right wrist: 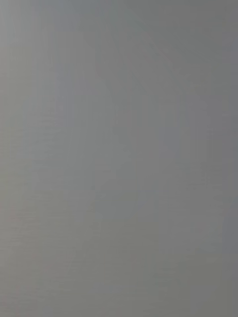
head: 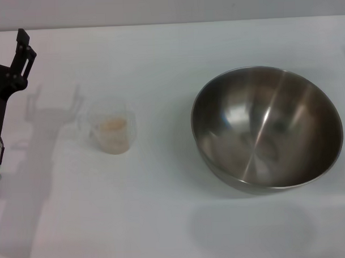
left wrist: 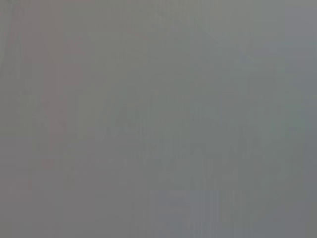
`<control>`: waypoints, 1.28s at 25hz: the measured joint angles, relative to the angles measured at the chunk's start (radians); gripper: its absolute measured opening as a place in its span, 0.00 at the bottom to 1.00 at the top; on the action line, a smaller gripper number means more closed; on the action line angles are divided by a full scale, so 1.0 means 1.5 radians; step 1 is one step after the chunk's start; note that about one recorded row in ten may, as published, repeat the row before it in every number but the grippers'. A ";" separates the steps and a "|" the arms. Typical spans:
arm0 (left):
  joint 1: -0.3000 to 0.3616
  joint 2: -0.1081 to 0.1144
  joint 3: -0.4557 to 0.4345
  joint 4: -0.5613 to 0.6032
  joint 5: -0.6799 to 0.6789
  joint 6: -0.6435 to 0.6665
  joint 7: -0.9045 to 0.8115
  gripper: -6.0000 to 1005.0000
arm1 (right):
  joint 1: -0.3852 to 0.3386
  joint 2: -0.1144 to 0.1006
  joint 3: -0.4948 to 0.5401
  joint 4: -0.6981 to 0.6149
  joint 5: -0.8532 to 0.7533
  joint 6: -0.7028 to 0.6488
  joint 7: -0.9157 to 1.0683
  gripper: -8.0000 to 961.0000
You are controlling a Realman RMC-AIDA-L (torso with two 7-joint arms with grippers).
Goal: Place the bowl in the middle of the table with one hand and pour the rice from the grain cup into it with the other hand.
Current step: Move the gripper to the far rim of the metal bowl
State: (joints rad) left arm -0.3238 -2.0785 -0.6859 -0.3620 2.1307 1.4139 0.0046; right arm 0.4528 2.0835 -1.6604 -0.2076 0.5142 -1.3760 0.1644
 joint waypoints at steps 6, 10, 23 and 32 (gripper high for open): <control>-0.002 0.000 0.000 0.000 -0.002 0.001 0.000 0.87 | 0.000 0.000 0.000 -0.002 0.000 0.000 0.000 0.82; -0.003 0.001 0.000 0.000 -0.002 0.000 0.000 0.87 | 0.002 -0.001 -0.003 -0.002 -0.003 0.000 -0.012 0.82; -0.005 0.001 -0.002 0.002 -0.001 0.000 0.000 0.87 | -0.029 -0.018 -0.006 -0.129 -0.054 0.126 -0.043 0.82; -0.004 0.002 -0.002 0.001 0.000 0.003 0.000 0.87 | -0.173 -0.004 0.047 -0.544 -0.420 0.572 0.212 0.82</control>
State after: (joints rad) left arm -0.3296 -2.0754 -0.6895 -0.3599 2.1309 1.4190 0.0046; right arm 0.1939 2.0774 -1.5906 -1.0231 -0.1157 -0.5179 0.4822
